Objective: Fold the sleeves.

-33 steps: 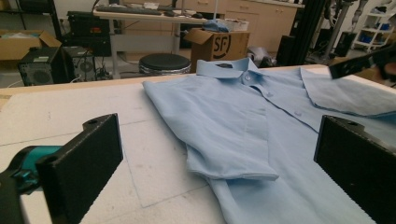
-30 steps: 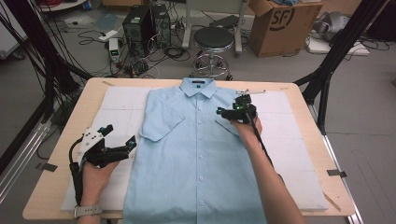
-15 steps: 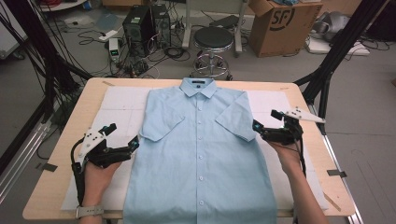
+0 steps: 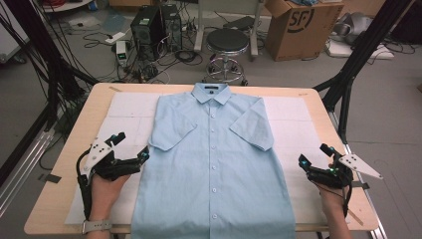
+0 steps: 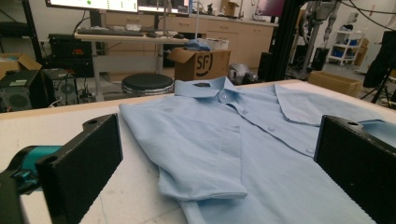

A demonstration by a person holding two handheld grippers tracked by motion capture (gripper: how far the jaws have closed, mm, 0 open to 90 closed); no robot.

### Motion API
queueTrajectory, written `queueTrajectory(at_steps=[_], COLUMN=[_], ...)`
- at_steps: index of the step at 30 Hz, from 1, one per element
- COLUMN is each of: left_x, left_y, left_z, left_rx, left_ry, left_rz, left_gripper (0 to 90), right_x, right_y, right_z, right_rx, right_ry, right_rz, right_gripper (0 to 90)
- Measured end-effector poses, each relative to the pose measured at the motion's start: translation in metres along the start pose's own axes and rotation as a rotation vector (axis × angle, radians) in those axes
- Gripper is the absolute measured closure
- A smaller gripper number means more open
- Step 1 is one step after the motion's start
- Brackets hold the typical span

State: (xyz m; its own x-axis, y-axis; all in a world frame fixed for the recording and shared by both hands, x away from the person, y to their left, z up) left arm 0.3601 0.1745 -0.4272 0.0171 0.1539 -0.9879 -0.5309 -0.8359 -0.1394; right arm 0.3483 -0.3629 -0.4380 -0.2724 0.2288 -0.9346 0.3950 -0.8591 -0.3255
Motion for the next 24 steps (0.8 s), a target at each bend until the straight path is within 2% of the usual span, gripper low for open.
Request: queueTrajectory(at_steps=[4, 6, 14, 17, 20, 24], left_x=[0.002, 0.003, 0.003, 0.005, 0.009, 0.015], left_y=[0.001, 0.001, -0.003, -0.005, -0.009, -0.010], left_z=[-0.002, -0.003, -0.003, -0.006, -0.011, -0.015], left_rx=[0.005, 0.004, -0.007, -0.014, -0.029, -0.037], left_ry=[-0.004, -0.007, -0.012, -0.020, -0.039, -0.071], left_rz=[0.001, -0.001, 0.017, 0.025, 0.025, 0.033], left_gripper=[1.7, 1.7, 1.7, 1.7, 1.7, 1.7], right_x=[-0.001, 0.001, 0.004, 0.003, 0.003, 0.002], right_y=[0.007, 0.009, 0.008, 0.010, 0.012, 0.009], right_z=[0.009, 0.008, 0.008, 0.010, 0.009, 0.006], right_rx=[0.044, 0.062, 0.068, 0.070, 0.072, 0.070], right_ry=[0.031, 0.021, 0.014, 0.024, 0.022, 0.024], right_rz=[0.034, 0.041, 0.042, 0.024, 0.012, 0.020], right_gripper=[0.9, 0.9, 0.9, 0.9, 0.9, 0.9])
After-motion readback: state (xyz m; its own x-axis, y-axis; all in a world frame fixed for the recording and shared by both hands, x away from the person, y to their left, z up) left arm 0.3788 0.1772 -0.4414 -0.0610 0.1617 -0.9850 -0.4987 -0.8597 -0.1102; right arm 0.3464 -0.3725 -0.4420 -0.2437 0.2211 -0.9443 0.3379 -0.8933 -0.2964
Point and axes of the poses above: each handheld gripper's, and its own axes: z roughly backward along the jaws, x roughly out of its underside, y roughly to its right, the point moved 9 cm from there along -z, roughly forward along the jaws, and after that the axes turned 13 degrees about -z, right-handed, at the moved point
